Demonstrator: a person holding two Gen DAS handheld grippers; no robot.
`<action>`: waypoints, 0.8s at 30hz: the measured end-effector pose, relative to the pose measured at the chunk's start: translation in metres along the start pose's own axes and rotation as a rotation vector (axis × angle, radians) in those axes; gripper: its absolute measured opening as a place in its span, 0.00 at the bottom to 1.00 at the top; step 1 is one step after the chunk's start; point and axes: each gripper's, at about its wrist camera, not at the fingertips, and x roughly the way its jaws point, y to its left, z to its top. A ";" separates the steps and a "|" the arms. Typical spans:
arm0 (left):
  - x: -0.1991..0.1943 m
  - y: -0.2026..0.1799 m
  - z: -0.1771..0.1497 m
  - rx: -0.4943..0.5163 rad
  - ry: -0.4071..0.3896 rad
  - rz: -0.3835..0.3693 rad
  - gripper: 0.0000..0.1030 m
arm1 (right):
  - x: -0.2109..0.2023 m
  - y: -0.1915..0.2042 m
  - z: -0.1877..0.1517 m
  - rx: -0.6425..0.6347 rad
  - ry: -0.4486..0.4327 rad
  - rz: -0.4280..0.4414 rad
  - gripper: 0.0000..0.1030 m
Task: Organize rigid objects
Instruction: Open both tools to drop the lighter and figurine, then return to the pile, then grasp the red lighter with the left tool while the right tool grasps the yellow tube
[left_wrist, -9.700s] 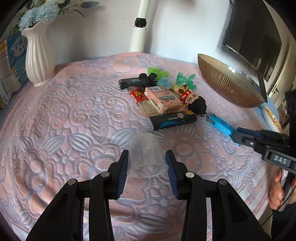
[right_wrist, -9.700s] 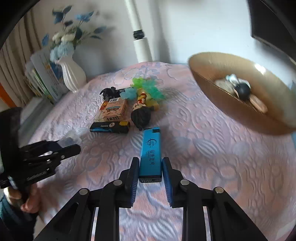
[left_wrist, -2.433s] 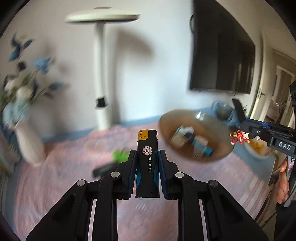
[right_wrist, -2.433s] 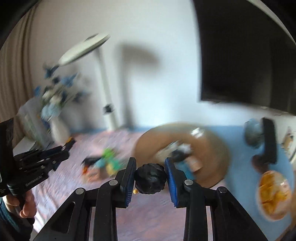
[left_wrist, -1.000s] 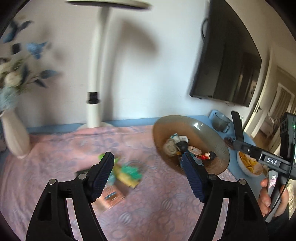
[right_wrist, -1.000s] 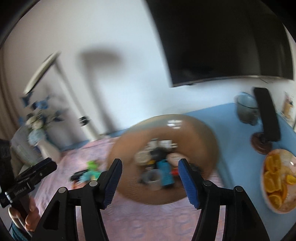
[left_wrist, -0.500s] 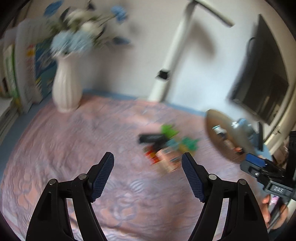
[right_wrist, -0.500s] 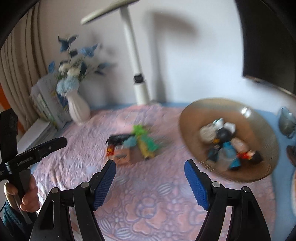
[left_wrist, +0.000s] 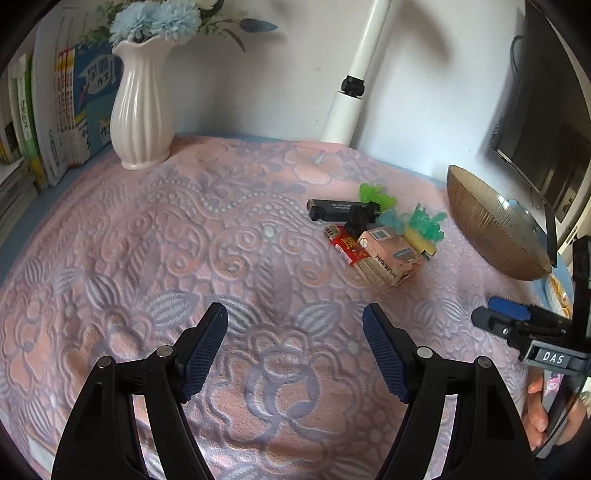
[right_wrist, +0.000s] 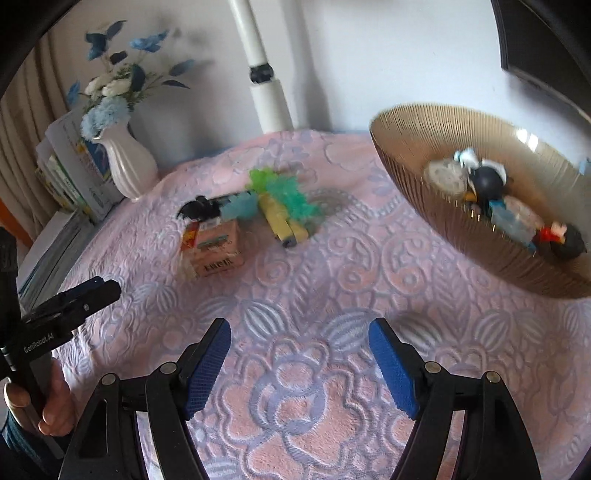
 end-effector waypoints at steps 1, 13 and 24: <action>0.001 0.001 0.001 -0.005 0.001 -0.001 0.72 | 0.003 -0.001 0.000 0.003 0.012 -0.005 0.74; 0.004 -0.011 -0.002 0.024 0.119 0.093 0.72 | 0.016 0.015 -0.002 -0.128 0.159 -0.074 0.84; 0.038 -0.049 0.046 0.102 0.115 0.084 0.71 | 0.029 0.023 0.049 -0.072 0.064 -0.088 0.54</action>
